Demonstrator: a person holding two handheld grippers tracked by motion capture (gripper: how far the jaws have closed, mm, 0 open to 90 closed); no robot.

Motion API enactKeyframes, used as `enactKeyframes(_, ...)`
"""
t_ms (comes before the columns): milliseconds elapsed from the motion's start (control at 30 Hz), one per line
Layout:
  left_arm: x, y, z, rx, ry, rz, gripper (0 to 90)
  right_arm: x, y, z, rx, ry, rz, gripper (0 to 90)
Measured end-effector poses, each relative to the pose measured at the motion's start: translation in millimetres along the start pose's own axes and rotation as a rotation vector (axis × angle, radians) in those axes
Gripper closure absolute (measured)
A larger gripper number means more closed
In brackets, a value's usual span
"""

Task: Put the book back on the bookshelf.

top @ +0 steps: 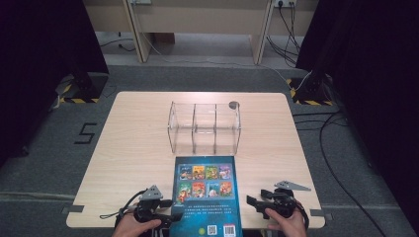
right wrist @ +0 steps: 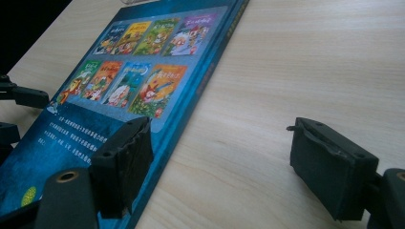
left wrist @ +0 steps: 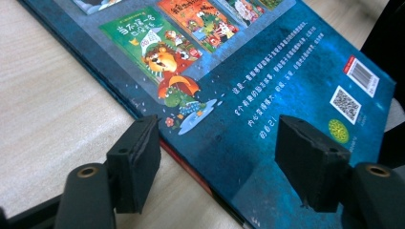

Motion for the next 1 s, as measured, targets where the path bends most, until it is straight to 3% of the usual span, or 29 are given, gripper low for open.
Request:
enactKeyframes(267, -1.8, 0.9, -0.7, -0.005, -0.004, -0.002, 31.3, -21.7, 5.7, 14.3, 0.047, 0.028, 0.045, 23.2)
enactKeyframes(1000, -13.1, 6.2, -10.2, -0.036, -0.020, -0.002, 31.4, -42.0, 11.0, 28.3, 0.039, 0.045, 0.036, 23.3)
Point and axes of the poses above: each handheld gripper's, and its own axes: x roughly backward along the jaws, y roughly out of its top, z roughly to its left, the point moved 2 cm from there along -x, roughly forward along the jaws
